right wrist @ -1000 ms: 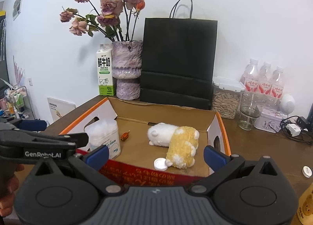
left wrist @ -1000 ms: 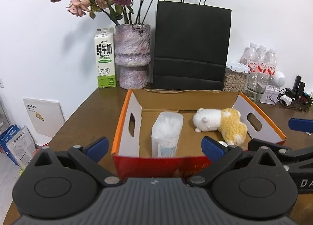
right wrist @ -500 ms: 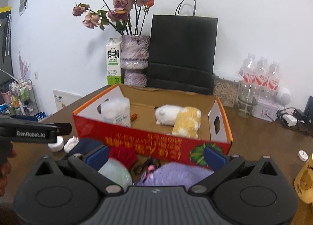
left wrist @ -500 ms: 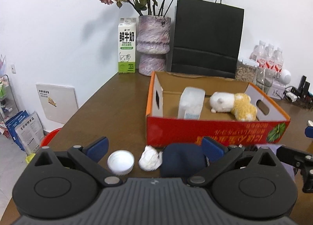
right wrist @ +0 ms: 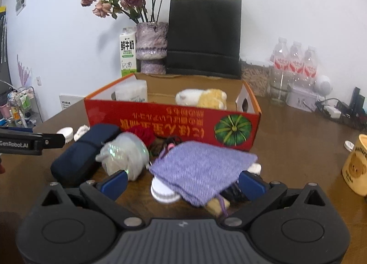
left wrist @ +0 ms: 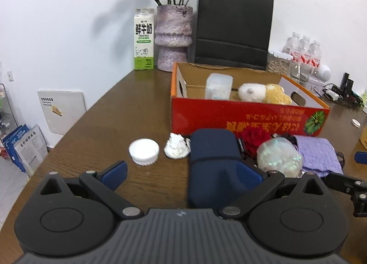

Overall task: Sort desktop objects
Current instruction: 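Grasp the navy zip pouch with the left tool while the right tool grasps the purple bag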

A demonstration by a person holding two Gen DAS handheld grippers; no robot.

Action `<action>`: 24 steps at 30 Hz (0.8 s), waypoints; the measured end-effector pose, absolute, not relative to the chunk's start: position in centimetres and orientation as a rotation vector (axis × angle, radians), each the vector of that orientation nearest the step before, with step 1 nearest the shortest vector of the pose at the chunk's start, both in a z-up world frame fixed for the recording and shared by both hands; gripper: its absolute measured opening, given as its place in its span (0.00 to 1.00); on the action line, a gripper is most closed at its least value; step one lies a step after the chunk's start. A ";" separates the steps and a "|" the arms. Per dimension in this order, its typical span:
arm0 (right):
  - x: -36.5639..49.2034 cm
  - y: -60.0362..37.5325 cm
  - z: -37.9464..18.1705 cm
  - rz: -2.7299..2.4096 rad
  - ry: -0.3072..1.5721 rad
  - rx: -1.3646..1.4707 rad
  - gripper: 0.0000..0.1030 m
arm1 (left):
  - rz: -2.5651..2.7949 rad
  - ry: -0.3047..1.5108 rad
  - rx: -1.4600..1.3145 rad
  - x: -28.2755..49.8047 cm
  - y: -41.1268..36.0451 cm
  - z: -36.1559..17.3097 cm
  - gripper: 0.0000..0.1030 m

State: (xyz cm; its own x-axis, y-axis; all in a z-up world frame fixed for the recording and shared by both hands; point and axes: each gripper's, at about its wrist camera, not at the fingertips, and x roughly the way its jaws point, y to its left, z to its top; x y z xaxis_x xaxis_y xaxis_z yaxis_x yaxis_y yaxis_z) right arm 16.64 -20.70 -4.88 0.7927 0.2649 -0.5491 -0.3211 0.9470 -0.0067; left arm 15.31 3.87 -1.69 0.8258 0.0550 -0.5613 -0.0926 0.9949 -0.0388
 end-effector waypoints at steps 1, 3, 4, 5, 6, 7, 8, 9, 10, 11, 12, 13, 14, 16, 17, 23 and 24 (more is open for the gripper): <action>16.6 -20.8 -5.1 0.313 0.577 -0.104 1.00 | 0.075 0.599 -0.064 15.4 3.7 -1.8 1.00; 16.6 -21.0 -5.4 0.302 0.584 -0.108 1.00 | 0.068 0.605 -0.058 15.6 3.4 -2.0 1.00; 16.7 -21.1 -5.4 0.296 0.586 -0.107 1.00 | 0.064 0.609 -0.054 15.7 3.2 -2.1 1.00; 16.8 -21.2 -5.5 0.290 0.588 -0.103 1.00 | 0.062 0.612 -0.052 15.8 3.0 -2.2 1.00; 16.9 -21.4 -5.5 0.284 0.590 -0.099 1.00 | 0.060 0.615 -0.048 15.9 2.9 -2.3 1.00; 17.1 -21.6 -5.5 0.277 0.590 -0.097 1.00 | 0.059 0.618 -0.047 16.0 2.8 -2.4 1.00; 17.2 -21.7 -5.4 0.271 0.589 -0.097 1.00 | 0.059 0.621 -0.046 16.1 2.7 -2.4 1.00; 17.4 -21.8 -5.4 0.267 0.586 -0.101 1.00 | 0.059 0.623 -0.046 16.3 2.7 -2.4 1.00; 17.6 -21.8 -5.3 0.264 0.585 -0.106 1.00 | 0.060 0.626 -0.046 16.5 2.6 -2.5 1.00; 17.8 -21.9 -5.3 0.262 0.584 -0.113 1.00 | 0.060 0.630 -0.047 16.7 2.6 -2.5 1.00; 18.1 -21.8 -5.2 0.261 0.584 -0.120 1.00 | 0.060 0.635 -0.046 17.0 2.5 -2.6 1.00; 18.4 -21.7 -5.2 0.262 0.586 -0.127 1.00 | 0.061 0.639 -0.044 17.3 2.4 -2.7 1.00; 18.8 -21.6 -5.1 0.265 0.590 -0.135 1.00 | 0.062 0.644 -0.041 17.6 2.3 -2.8 1.00; 19.6 -21.4 -5.2 0.271 0.602 -0.143 1.00 | 0.061 0.653 -0.038 18.3 2.0 -3.1 1.00; 20.1 -21.3 -5.2 0.276 0.607 -0.144 1.00 | 0.062 0.656 -0.039 18.6 1.9 -3.2 1.00; 21.8 -20.8 -6.0 0.294 0.620 -0.119 1.00 | 0.058 0.660 -0.023 20.4 1.1 -3.9 1.00; 21.9 -20.8 -6.3 0.298 0.620 -0.116 1.00 | 0.053 0.663 -0.023 20.5 1.1 -4.1 1.00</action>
State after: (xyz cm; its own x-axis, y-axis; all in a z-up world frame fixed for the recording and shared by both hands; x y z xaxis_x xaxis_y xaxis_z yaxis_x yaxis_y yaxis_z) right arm 21.88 -20.77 -6.25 0.7726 0.2403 -0.5877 -0.3093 0.9508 -0.0178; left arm 20.53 1.10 -4.08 0.7868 0.0419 -0.6157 -0.0568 0.9984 -0.0046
